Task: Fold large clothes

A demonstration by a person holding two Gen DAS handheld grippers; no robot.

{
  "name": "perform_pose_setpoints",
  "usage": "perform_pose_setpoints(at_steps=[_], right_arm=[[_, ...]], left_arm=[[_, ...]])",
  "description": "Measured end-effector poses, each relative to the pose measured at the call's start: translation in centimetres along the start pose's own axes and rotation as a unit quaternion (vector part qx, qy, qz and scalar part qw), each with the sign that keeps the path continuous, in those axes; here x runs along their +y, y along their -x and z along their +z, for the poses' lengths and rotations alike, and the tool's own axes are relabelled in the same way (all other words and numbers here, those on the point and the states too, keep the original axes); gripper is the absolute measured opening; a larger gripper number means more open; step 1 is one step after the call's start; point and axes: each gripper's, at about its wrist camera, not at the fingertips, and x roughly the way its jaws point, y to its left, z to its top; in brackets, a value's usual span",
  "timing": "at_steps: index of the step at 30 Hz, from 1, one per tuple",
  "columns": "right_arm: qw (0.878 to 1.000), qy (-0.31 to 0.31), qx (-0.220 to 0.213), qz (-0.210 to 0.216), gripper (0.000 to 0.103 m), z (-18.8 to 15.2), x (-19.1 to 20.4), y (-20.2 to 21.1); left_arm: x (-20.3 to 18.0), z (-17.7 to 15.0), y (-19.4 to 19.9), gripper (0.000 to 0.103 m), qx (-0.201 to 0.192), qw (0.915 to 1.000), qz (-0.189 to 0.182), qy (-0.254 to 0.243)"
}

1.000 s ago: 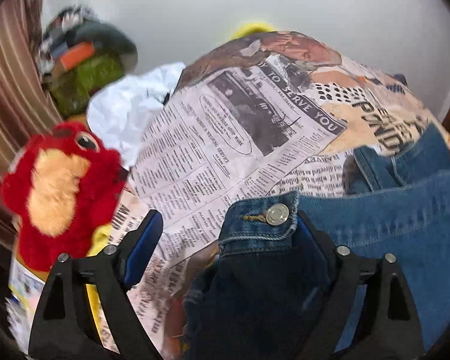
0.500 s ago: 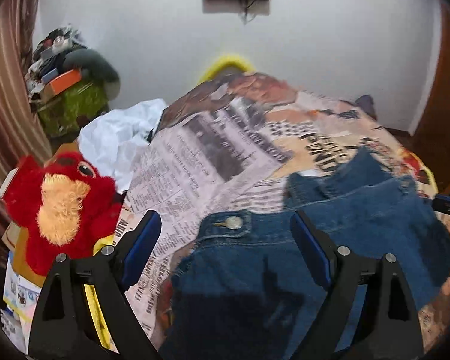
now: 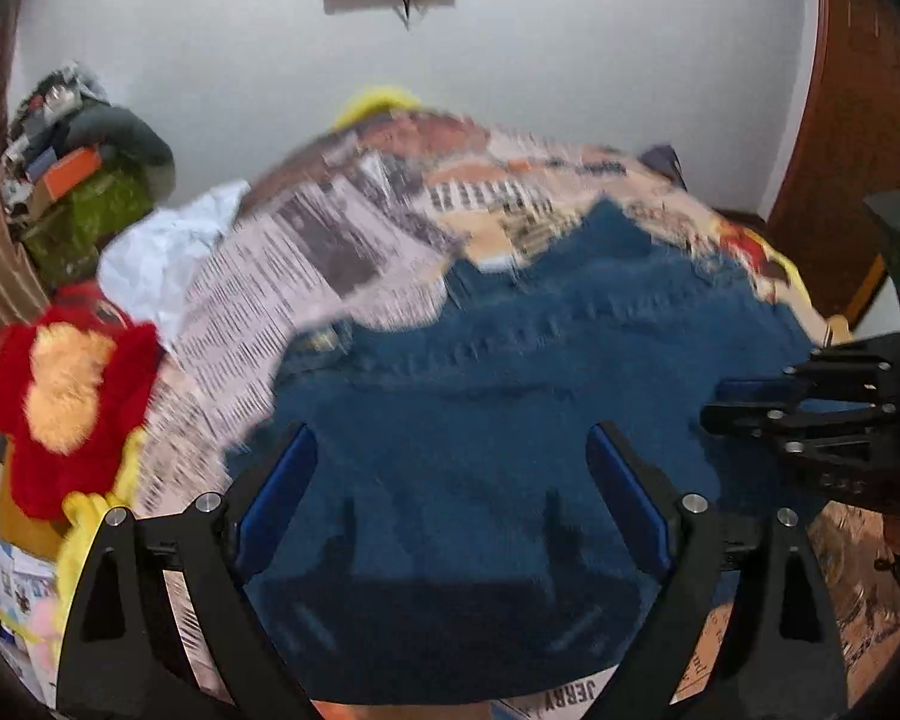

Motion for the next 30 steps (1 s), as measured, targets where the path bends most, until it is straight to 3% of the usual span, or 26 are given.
perform_pose_setpoints(at_steps=[3, 5, 9, 11, 14, 21, 25, 28, 30], right_arm=[[1.000, 0.006, 0.024, -0.005, 0.014, -0.8, -0.7, -2.3], [1.000, 0.018, 0.008, 0.000, 0.013, -1.3, -1.3, -2.1], [0.998, 0.061, -0.001, -0.030, 0.013, -2.0, -1.3, -1.5], [0.996, 0.076, -0.007, -0.045, 0.013, -2.5, -1.1, -1.3], [0.988, 0.112, -0.019, -0.104, 0.014, -3.6, -0.5, -0.9], [0.990, 0.089, -0.022, -0.112, 0.014, -4.4, -2.1, 0.6], [0.992, 0.058, -0.010, -0.112, 0.014, -5.2, -4.4, 1.2], [0.996, 0.039, -0.007, -0.081, 0.014, -5.9, -5.9, 2.1], [0.993, 0.033, -0.009, -0.111, 0.017, -6.5, -6.1, 2.7]], left_arm=[[0.1, -1.3, -2.6, 0.092, 0.035, 0.9993, 0.001, 0.010], [0.3, -2.1, -4.0, 0.092, 0.053, 0.9984, 0.017, 0.011], [1.3, -4.4, -6.2, 0.092, 0.090, 0.9948, 0.046, 0.008], [1.9, -5.4, -6.0, 0.093, 0.086, 0.9949, 0.049, 0.017], [2.7, -6.6, -4.8, 0.093, 0.075, 0.9949, 0.067, 0.016], [4.6, -8.3, -2.4, 0.094, 0.067, 0.9925, 0.101, 0.015], [6.6, -8.9, -1.3, 0.094, 0.065, 0.9892, 0.119, 0.055], [8.5, -9.8, -0.3, 0.094, 0.068, 0.9847, 0.133, 0.089], [9.5, -10.4, 1.1, 0.094, 0.058, 0.9824, 0.134, 0.116]])
